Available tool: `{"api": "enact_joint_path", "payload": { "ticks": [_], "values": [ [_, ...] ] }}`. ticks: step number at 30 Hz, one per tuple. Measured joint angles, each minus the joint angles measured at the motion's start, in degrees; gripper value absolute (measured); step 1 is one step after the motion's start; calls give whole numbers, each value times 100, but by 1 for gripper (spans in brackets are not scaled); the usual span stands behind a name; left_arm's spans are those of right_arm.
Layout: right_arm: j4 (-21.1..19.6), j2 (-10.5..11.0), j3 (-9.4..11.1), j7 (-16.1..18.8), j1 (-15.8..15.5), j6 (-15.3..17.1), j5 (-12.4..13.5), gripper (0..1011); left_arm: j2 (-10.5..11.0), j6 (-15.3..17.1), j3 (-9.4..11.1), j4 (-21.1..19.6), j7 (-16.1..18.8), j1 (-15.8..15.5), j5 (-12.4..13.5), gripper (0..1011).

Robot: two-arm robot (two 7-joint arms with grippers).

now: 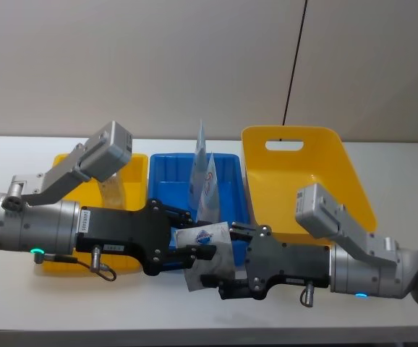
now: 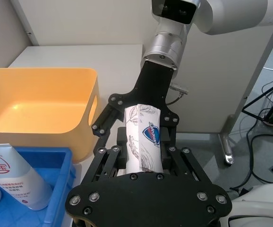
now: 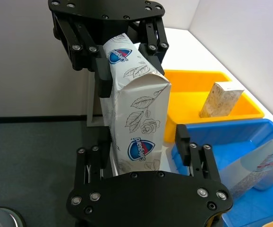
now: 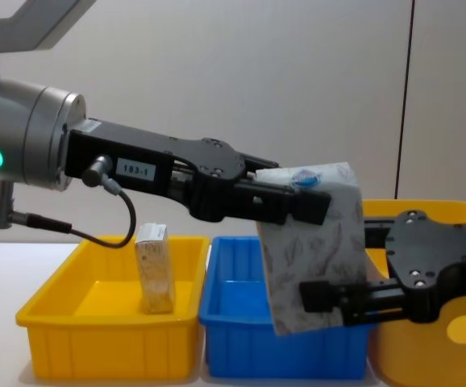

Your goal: Bimanual collaborative sorting of washing and personal care products

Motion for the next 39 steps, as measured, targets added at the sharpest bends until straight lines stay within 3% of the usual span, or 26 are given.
{"api": "enact_joint_path", "payload": {
  "ticks": [3,4,14,20,39],
  "values": [
    [12,-7,-13,-3,15,15,-5,786,0,0,-1,0,1,0,0,343],
    [17,-10,-19,-6,19,22,-7,703,0,0,-1,0,1,0,0,343],
    [35,-23,-42,-13,41,47,-15,451,0,0,-2,0,5,-1,0,343],
    [41,-27,-47,-14,50,53,-15,428,0,0,-3,0,7,0,0,343],
    [-35,20,-78,-95,26,168,43,380,0,2,6,-2,-10,1,-9,891]
  ]
}}
